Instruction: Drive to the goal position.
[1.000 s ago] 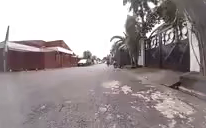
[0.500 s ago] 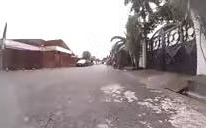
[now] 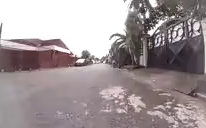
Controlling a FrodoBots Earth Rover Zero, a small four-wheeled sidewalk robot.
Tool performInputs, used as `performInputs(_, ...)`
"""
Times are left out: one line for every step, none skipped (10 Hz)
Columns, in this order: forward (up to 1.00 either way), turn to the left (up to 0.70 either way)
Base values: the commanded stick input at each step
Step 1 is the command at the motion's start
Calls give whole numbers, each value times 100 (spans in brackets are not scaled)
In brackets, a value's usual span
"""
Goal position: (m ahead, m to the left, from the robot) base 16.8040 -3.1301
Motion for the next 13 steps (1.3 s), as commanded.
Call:
performInputs(70, 0)
performInputs(70, 0)
performInputs(70, 0)
performInputs(70, 0)
performInputs(70, 0)
performInputs(70, 0)
performInputs(70, 0)
performInputs(70, 0)
performInputs(70, 0)
performInputs(70, 0)
performInputs(70, 0)
performInputs(70, 0)
performInputs(70, 0)
